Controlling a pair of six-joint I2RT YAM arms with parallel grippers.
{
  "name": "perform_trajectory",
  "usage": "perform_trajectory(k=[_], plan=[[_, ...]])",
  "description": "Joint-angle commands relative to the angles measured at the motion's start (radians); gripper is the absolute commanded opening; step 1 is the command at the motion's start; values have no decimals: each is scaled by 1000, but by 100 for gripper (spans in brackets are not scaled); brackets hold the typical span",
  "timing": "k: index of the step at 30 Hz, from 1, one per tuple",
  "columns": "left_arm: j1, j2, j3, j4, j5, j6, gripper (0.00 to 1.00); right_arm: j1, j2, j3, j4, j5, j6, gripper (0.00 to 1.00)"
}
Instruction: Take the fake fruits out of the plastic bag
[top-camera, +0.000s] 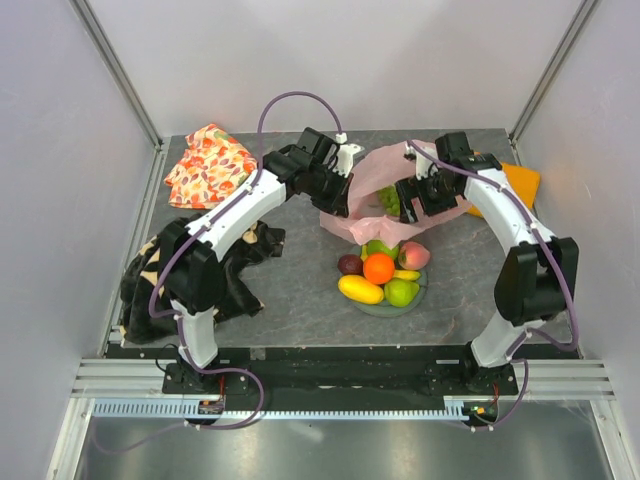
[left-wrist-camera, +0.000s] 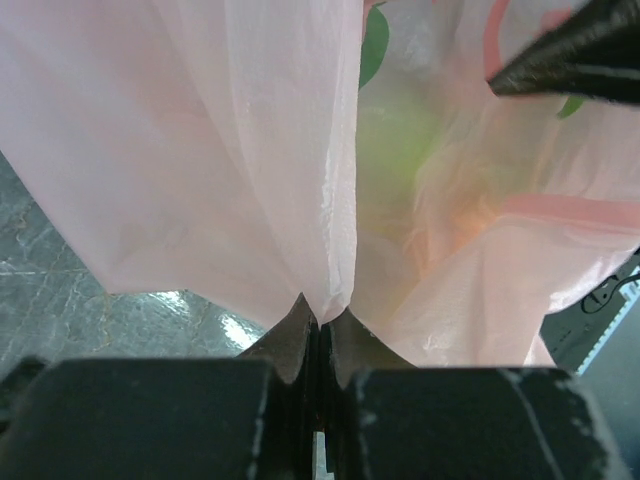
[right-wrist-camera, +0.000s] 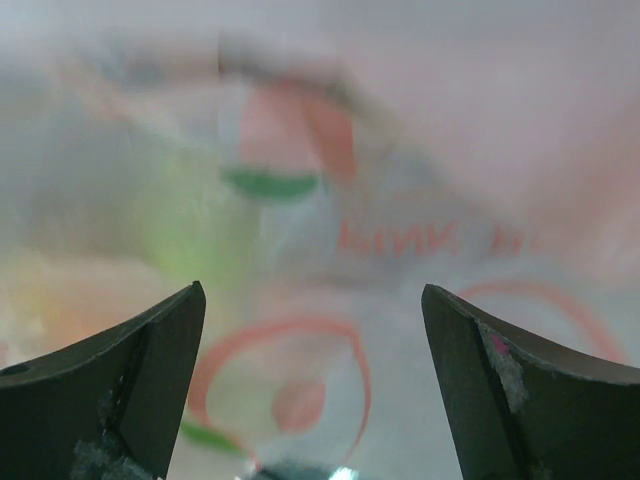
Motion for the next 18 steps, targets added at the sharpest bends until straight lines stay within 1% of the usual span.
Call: perform_trajectory(k=[1, 3, 4, 8, 14, 18], plan=[[-5, -28, -16, 18, -35, 72, 2, -2, 123, 181, 107, -72, -12, 95], [-5, -22, -16, 19, -29, 68, 2, 1, 195, 221, 138, -60, 11, 94], [-5, -21, -11, 19, -27, 65, 2, 4, 215, 247, 150, -31, 40, 93], [-5, -15, -1, 27, -17, 54, 2, 20, 342, 319, 164, 52, 63, 91], [-3, 1, 16, 28, 2, 55, 1, 27, 442, 362, 161, 51, 60, 90], [-3, 7, 16, 34, 2, 52, 2, 40, 473, 370, 167, 49, 52, 84]])
